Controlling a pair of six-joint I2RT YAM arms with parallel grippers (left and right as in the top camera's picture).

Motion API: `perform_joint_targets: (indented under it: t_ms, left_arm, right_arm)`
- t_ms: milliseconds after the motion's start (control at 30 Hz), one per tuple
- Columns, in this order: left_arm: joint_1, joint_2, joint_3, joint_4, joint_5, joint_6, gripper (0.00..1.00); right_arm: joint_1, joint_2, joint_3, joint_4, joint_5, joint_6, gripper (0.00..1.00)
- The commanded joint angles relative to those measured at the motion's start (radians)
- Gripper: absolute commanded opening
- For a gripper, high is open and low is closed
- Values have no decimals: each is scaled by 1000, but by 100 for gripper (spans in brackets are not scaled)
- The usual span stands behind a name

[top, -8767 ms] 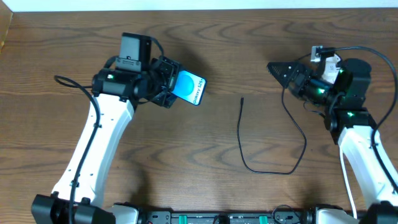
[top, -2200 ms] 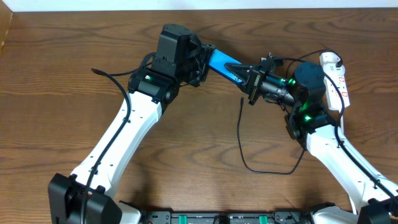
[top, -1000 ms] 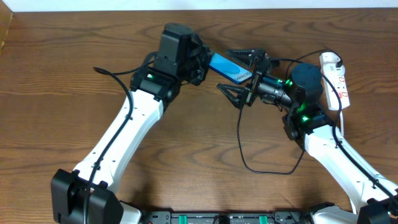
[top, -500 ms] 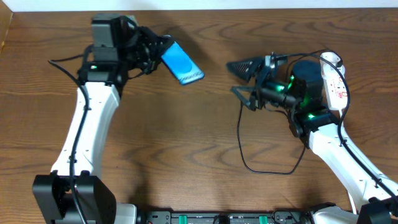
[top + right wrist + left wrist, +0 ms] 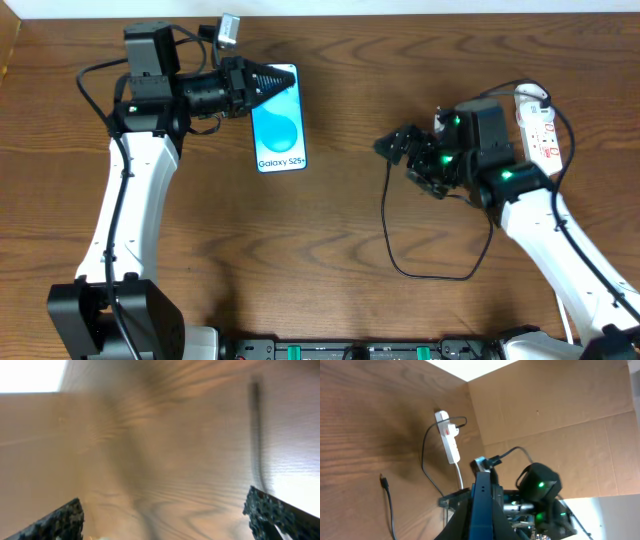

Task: Plug charger to phone and switch on socket
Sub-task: 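Open the right gripper and move the phone left with the left gripper, then lower the right gripper over the black cable's USB-C end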

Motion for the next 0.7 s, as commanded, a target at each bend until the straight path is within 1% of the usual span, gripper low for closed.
perform_joint_targets:
  t_ms: [0,100,267,500,667]
  left_arm:
    - [29,-5,9,8,49,46,7]
    - [47,-5,9,8,49,46,7]
    - [61,-5,9,7,49,46,7]
    - [60,-4,9,7,49,46,7]
    - [60,-4,9,7,49,46,7]
  right_arm:
    - [-2,-5,138,-140,212,-196,99]
    - [-2,0,217,-252,277,-224,99]
    - [-2,63,336,-391,293,-250,99]
    - [9,275,546,-587,297,-319,99]
    - [42,440,645,-649,296,-317,99]
